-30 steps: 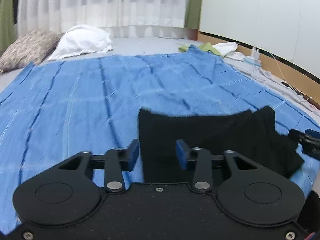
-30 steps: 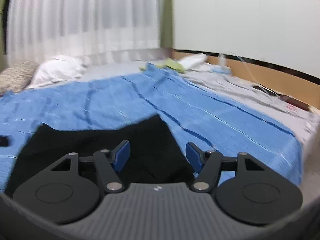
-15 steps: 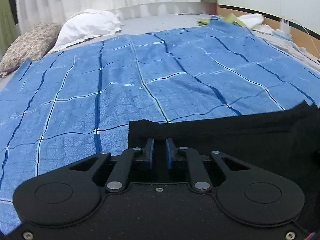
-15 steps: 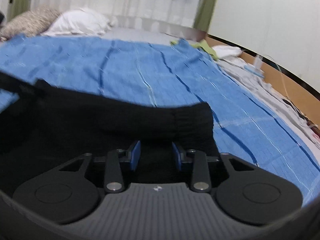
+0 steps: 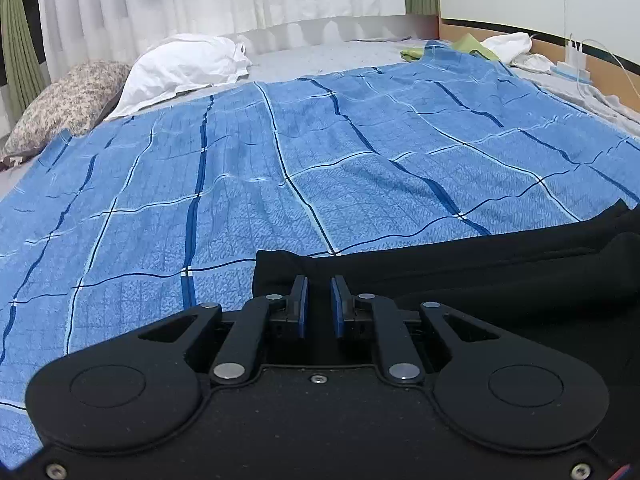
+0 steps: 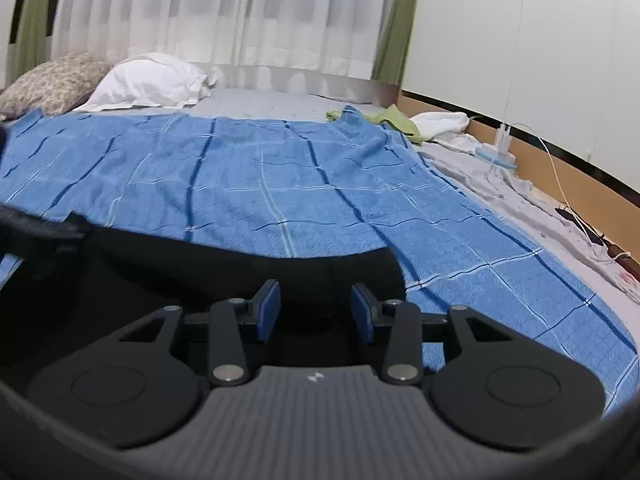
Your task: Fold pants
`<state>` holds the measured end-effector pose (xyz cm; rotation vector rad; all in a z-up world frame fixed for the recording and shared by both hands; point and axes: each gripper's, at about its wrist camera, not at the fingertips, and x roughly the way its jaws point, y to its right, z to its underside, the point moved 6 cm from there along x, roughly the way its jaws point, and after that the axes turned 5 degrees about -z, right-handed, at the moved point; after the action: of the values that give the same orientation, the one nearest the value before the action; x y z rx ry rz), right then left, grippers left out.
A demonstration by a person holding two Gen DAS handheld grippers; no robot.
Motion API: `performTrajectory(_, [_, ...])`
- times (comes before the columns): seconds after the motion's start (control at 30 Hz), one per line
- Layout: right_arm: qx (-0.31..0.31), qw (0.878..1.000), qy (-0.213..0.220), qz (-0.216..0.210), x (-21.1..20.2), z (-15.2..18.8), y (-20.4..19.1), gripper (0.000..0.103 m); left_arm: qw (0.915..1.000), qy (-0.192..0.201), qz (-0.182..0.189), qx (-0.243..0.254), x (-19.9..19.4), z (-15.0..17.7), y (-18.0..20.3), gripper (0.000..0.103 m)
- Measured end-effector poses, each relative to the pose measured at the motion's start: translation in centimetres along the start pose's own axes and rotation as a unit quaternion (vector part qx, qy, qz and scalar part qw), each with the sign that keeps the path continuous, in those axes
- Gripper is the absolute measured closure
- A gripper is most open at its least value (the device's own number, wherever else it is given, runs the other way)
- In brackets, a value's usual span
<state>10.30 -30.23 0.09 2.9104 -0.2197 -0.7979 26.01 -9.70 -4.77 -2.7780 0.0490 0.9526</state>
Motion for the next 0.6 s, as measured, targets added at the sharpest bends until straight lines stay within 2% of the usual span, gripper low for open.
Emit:
performTrajectory(0.13, [0.008, 1.0, -0.013, 0.017, 1.9, -0.2, 1.1, 0.044, 1.0, 0.001, 0.002, -0.003, 0.0, 0.1, 0.0, 0.088])
performTrajectory(0.23, [0.009, 0.999, -0.026, 0.019, 2.8, 0.2, 1.4, 0.04, 1.0, 0.002, 0.003, -0.006, 0.1, 0.1, -0.1, 0.088])
performTrajectory(0.33, [0.021, 0.999, -0.047, 0.013, 3.9, 1.4, 1.7, 0.041, 1.0, 0.003, 0.002, -0.006, 0.1, 0.1, -0.1, 0.088])
performTrajectory(0.6, [0.026, 0.998, -0.05, 0.001, 4.3, 1.9, 1.9, 0.039, 1.0, 0.001, 0.0, -0.009, 0.0, 0.0, -0.3, 0.088])
